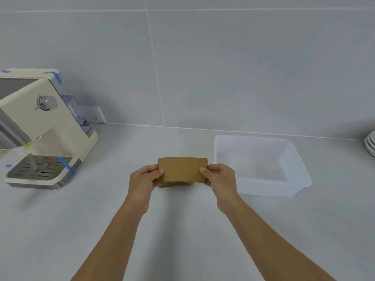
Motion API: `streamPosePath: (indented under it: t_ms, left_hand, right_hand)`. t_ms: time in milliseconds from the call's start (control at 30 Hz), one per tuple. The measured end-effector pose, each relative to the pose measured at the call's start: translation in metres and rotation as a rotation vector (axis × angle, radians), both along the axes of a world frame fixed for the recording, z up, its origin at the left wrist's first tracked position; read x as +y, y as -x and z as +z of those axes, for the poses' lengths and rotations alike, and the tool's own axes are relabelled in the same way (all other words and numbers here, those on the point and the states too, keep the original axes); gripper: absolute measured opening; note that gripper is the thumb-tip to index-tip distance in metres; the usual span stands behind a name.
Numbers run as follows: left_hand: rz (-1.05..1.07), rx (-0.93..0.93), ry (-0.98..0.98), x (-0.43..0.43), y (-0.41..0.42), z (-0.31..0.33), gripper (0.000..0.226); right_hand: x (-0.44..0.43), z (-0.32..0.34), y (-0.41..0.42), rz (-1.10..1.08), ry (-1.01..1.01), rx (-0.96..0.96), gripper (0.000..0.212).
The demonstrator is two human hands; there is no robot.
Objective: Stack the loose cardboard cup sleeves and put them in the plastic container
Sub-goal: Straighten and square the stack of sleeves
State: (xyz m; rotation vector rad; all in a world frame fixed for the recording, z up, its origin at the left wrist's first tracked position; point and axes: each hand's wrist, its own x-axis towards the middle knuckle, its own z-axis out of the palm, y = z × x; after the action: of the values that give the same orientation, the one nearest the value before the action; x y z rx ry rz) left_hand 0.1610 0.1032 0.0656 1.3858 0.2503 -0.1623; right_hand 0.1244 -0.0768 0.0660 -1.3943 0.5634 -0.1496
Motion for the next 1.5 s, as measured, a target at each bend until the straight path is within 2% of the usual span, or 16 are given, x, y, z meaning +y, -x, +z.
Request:
streamPosePath:
  t_ms: [500,667,833,1000,1167,1233,1367,1433,1500]
  left_hand:
    - [-0.057,0.103,-0.174,0.022,-0.058,-0.026,0.010]
    - [-0.075,0.152,-0.211,0.020,-0.065,-0.036,0.014]
    - [-0.110,0.159,-0.239,0.020,-0.067,-0.044,0.014]
    - [-0.136,0.133,-0.342,0.020,-0.067,-0.052,0.007]
    - [-0.129,0.120,-0.394,0.024,-0.072,-0.053,0.006]
    - [-0.133,0.148,-0.387,0.025,-0.074,-0.052,0.013]
    - [-0.194,0.271,-0.368,0.024,-0.081,-0.050,0.032]
    - [-0.222,0.352,-0.322,0.021,-0.085,-0.048,0.039]
    - [-0.256,0.411,-0.317,0.019,-0.088,-0.045,0.061]
  right_hand:
    - [0.031,-0.029,-0.049,-0.036,0.151,0.197,0.010]
    - [0.033,-0.035,-0.052,-0.040,0.206,0.255,0.027]
    - [0.033,-0.039,-0.055,-0.034,0.242,0.276,0.022]
    - [0.031,-0.047,-0.054,-0.013,0.245,0.291,0.033]
    - [0.022,-0.051,-0.054,0.010,0.234,0.307,0.020]
    - [0.021,-0.051,-0.055,0.036,0.213,0.325,0.022]
    - [0.020,-0.051,-0.059,0.116,0.162,0.382,0.038]
    - [0.019,-0.051,-0.063,0.138,0.148,0.412,0.037]
    - [0.019,-0.049,-0.065,0.155,0.138,0.429,0.041]
